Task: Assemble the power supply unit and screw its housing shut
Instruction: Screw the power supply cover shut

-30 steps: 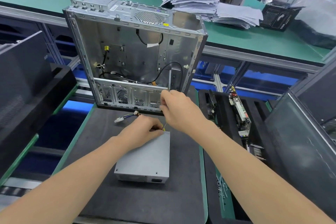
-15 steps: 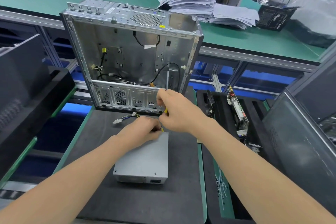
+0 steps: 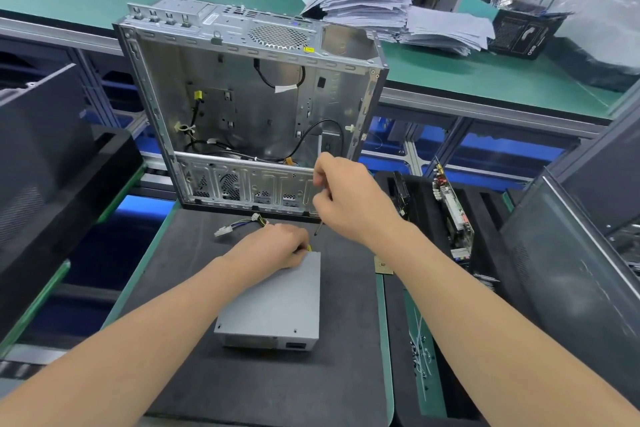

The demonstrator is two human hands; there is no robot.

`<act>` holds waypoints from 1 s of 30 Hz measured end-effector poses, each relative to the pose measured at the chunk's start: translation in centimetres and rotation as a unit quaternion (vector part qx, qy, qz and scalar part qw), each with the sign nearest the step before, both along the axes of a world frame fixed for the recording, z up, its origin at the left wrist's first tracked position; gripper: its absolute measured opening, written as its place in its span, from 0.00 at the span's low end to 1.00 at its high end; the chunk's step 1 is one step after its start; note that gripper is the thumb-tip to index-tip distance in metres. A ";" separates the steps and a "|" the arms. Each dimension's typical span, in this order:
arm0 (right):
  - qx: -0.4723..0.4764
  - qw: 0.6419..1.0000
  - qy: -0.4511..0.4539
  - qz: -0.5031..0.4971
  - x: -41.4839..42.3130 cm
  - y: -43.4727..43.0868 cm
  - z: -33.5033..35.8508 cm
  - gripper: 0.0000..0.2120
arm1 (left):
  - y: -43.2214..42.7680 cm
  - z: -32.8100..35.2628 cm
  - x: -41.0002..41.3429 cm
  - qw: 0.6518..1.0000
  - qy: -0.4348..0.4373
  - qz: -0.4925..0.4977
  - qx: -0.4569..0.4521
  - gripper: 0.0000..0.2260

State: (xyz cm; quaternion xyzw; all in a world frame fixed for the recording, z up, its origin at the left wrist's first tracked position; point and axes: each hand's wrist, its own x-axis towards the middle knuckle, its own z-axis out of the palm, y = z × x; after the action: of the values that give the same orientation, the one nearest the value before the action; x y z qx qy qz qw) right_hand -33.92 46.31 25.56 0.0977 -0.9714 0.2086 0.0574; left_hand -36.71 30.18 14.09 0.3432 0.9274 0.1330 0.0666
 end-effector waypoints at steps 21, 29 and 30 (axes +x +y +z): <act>-0.033 0.999 -0.034 -0.021 0.4 0.2 -1.5 0.08 | -0.4 1.0 -2.7 0.892 -0.353 0.248 0.134 0.03; -0.041 0.998 -0.041 -0.013 0.3 0.1 -1.6 0.07 | -0.1 1.3 -3.8 0.853 -0.426 0.285 0.099 0.18; -0.042 0.998 -0.042 -0.012 0.3 0.1 -1.6 0.07 | -0.2 1.2 -3.8 0.851 -0.427 0.286 0.101 0.18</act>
State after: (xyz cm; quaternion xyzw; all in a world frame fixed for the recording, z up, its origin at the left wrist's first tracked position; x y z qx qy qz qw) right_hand -33.64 46.40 23.97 0.0745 -0.9645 0.2524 0.0230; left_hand -40.56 30.01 15.30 -0.0235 0.8460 0.3729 0.3803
